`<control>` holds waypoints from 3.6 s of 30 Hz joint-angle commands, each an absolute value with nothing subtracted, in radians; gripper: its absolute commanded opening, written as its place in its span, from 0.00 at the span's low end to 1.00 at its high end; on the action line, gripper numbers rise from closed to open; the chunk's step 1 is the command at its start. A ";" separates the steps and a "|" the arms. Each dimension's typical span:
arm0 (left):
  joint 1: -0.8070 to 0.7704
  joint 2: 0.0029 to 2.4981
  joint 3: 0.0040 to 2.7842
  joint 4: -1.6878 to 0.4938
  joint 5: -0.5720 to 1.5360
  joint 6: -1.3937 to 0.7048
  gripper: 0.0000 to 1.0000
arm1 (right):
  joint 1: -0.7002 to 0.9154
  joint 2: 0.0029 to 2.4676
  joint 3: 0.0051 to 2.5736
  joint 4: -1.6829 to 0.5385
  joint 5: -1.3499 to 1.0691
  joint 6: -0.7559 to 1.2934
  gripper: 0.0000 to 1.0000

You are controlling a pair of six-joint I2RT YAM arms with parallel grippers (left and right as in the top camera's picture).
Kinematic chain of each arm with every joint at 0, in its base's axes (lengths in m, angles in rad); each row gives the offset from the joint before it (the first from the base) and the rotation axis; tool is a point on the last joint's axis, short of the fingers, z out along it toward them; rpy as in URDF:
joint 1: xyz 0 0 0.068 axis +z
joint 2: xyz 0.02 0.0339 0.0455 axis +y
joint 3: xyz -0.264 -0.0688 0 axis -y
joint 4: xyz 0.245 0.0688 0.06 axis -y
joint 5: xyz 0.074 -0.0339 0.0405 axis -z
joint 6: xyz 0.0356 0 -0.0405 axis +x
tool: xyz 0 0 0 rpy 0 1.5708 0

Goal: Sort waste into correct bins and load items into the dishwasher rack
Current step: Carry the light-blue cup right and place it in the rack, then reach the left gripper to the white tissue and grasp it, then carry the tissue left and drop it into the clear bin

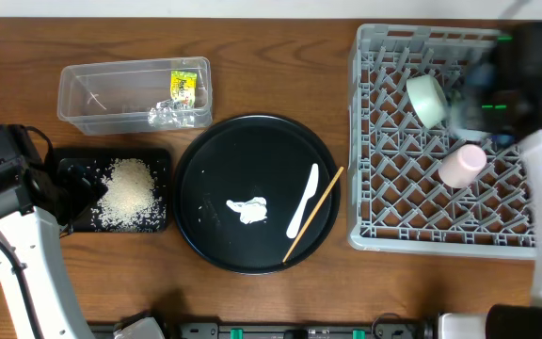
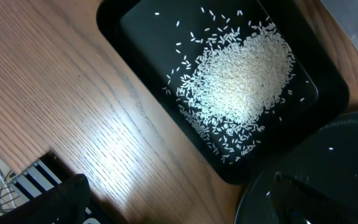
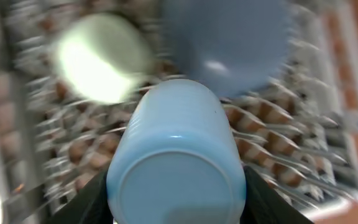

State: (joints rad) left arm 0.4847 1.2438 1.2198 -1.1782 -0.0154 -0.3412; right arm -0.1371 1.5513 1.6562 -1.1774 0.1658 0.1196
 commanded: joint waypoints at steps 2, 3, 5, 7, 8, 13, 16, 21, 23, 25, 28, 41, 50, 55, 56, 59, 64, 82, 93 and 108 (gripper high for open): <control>0.490 1.248 1.228 -1.182 -0.035 -0.354 0.94 | -0.285 1.584 1.658 -1.169 0.176 0.126 0.23; 0.490 1.248 1.228 -1.182 -0.034 -0.354 0.93 | -0.316 1.592 1.652 -1.163 0.176 0.117 0.22; 0.490 1.248 1.228 -1.182 -0.034 -0.354 0.94 | -0.366 1.610 1.637 -1.155 0.172 0.115 0.22; 0.490 1.248 1.228 -1.182 -0.034 -0.354 0.93 | -0.402 1.630 1.618 -1.150 0.159 0.115 0.21; 0.490 1.248 1.228 -1.182 -0.035 -0.354 0.93 | -0.415 1.641 1.607 -1.145 0.156 0.115 0.21; 0.490 1.248 1.228 -1.182 -0.035 -0.354 0.93 | -0.448 1.684 1.534 -1.092 0.147 0.115 0.19; 0.490 1.248 1.228 -1.182 -0.034 -0.354 0.93 | -0.451 1.695 1.493 -1.058 0.132 0.116 0.19; 0.490 1.248 1.228 -1.182 -0.034 -0.354 0.93 | -0.453 1.697 1.430 -1.004 0.127 0.119 0.19; 0.490 1.248 1.228 -1.182 -0.035 -0.354 0.93 | -0.453 1.697 1.410 -0.996 0.127 0.119 0.20; 0.490 1.248 1.228 -1.182 -0.034 -0.354 0.94 | -0.453 1.697 1.394 -0.986 0.127 0.119 0.37; 0.490 1.248 1.228 -1.182 -0.035 -0.354 0.93 | -0.452 1.697 1.393 -0.974 0.126 0.119 0.68; 0.490 1.248 1.228 -1.182 -0.034 -0.354 0.99 | -0.443 1.605 1.474 -1.005 -0.158 0.067 0.72; 0.445 1.248 1.228 -1.178 -0.034 -0.353 1.00 | -0.268 1.490 1.475 -1.043 -0.242 -0.029 0.75; 0.339 1.249 1.228 -1.176 0.013 -0.304 1.00 | -0.168 1.497 1.475 -1.051 -0.224 -0.029 0.76; 0.315 1.250 1.228 -1.175 0.027 -0.297 1.00 | -0.162 1.497 1.475 -1.050 -0.221 -0.022 0.76; 0.219 1.264 1.225 -1.165 0.084 -0.266 1.00 | -0.161 1.498 1.475 -1.051 -0.210 -0.015 0.77; 0.037 1.311 1.187 -1.110 0.178 -0.263 0.98 | -0.163 1.498 1.475 -1.067 -0.206 -0.016 0.77; -0.448 1.741 1.180 -0.953 0.180 -0.275 0.98 | -0.163 1.498 1.475 -1.096 -0.183 -0.016 0.77; -0.491 1.856 1.180 -0.914 0.180 -0.284 0.55 | -0.163 1.498 1.475 -1.097 -0.183 -0.016 0.76; -0.468 1.798 1.272 -1.015 0.057 -0.243 0.06 | -0.163 1.498 1.475 -1.108 -0.183 -0.016 0.76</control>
